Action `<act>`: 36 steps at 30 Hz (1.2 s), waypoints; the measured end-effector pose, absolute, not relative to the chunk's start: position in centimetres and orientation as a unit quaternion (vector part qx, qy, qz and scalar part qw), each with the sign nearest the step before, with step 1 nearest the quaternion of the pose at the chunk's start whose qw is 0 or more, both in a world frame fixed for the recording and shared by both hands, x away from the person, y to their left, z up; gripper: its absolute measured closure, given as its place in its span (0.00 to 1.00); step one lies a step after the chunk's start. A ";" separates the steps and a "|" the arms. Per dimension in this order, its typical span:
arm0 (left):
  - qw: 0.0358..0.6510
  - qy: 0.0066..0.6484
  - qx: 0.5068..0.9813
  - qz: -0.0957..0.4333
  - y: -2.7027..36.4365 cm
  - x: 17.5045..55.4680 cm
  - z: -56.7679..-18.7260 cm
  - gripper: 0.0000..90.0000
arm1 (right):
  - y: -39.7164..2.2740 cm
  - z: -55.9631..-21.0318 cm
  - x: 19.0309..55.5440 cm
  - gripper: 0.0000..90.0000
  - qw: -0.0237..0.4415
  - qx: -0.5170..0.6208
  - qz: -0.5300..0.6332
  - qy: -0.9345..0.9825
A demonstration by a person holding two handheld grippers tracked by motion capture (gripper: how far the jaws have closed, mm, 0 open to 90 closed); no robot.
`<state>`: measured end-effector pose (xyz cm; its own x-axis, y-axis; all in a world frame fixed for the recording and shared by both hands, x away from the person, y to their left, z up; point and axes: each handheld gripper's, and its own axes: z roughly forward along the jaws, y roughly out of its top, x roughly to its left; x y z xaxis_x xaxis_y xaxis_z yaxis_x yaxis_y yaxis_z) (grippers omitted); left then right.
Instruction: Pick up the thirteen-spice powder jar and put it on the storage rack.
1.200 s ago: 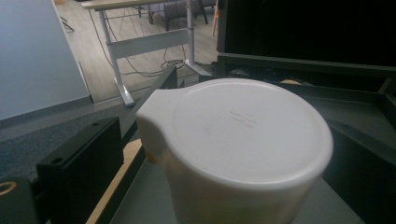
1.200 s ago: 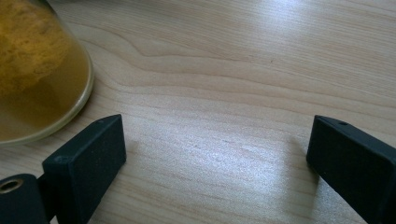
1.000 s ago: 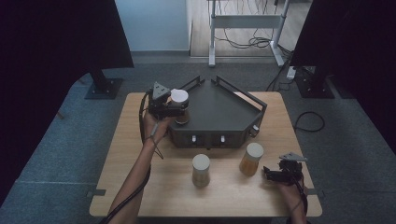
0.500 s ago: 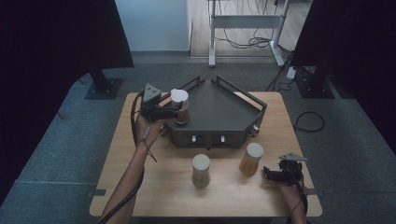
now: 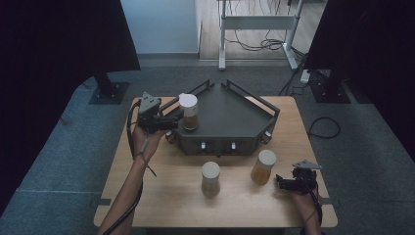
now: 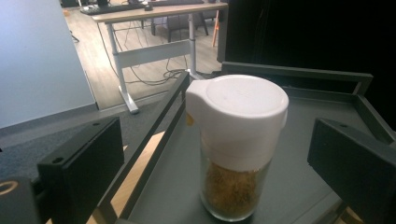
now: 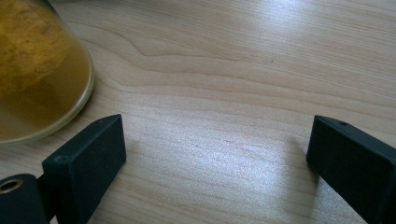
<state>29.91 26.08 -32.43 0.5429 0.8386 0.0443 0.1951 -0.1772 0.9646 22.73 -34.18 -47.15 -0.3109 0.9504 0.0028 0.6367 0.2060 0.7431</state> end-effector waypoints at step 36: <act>0.529 0.356 0.711 0.296 29.2 25.4 -32.9 0.04 | -34.1 -47.1 22.7 0.04 0.238 0.538 0.329 0.739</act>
